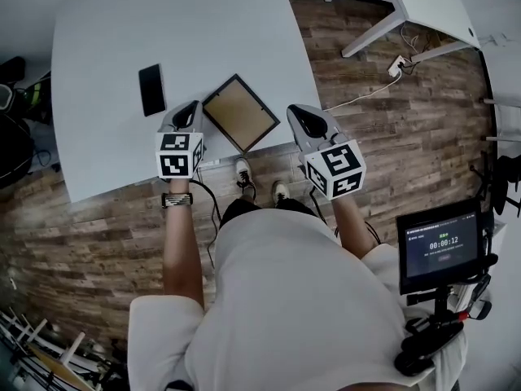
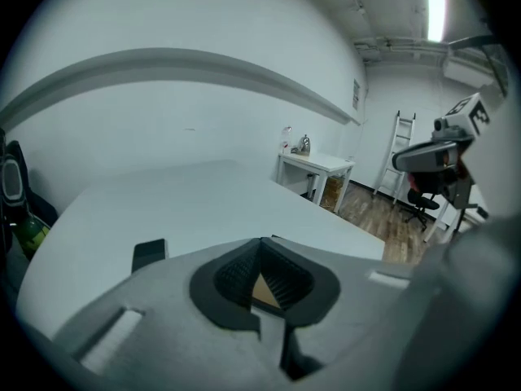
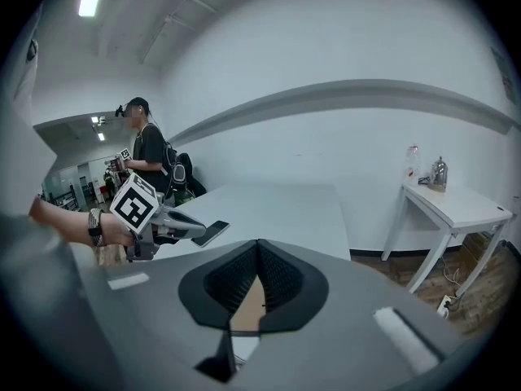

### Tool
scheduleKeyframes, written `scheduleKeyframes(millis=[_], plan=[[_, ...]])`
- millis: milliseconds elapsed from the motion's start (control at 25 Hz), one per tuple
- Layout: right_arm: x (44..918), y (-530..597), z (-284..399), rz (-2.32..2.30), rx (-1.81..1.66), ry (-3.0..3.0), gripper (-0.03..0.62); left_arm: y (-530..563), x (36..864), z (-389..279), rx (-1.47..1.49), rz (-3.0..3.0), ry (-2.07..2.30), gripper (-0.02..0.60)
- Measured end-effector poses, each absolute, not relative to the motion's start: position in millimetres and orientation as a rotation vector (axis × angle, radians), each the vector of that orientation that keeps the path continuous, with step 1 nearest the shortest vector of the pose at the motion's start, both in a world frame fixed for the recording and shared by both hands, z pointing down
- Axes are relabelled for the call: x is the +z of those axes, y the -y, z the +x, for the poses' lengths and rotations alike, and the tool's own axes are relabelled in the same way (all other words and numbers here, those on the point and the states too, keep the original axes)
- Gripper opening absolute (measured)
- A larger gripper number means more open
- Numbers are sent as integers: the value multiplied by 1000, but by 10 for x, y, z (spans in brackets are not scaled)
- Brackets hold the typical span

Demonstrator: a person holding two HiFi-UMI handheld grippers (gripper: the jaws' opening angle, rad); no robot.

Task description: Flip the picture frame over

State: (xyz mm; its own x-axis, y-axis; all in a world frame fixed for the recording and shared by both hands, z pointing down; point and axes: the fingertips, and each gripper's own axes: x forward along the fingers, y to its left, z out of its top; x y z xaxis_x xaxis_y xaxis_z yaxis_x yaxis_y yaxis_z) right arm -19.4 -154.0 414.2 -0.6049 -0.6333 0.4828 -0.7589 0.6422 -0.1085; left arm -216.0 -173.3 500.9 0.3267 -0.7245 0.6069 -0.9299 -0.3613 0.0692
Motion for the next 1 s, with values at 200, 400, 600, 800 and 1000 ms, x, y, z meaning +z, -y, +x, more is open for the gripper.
scheduleKeyframes(millis=[200, 400, 600, 800, 1000], plan=[[3907, 1659, -279, 1097, 378, 2521, 2, 1739, 4647, -2110, 635, 2216, 1554, 6], [3572, 1823, -335, 1113, 296, 2586, 2, 1742, 4238, -2019, 605, 2275, 1622, 6], [3182, 1877, -385, 1093, 200, 2667, 2, 1754, 3780, -1911, 532, 2331, 1685, 6], [2717, 1681, -161, 1050, 109, 2751, 2, 1563, 3186, -1549, 506, 2392, 1780, 5], [2377, 1685, -187, 1047, 12, 2796, 2, 1509, 2811, -1519, 449, 2458, 1841, 6]])
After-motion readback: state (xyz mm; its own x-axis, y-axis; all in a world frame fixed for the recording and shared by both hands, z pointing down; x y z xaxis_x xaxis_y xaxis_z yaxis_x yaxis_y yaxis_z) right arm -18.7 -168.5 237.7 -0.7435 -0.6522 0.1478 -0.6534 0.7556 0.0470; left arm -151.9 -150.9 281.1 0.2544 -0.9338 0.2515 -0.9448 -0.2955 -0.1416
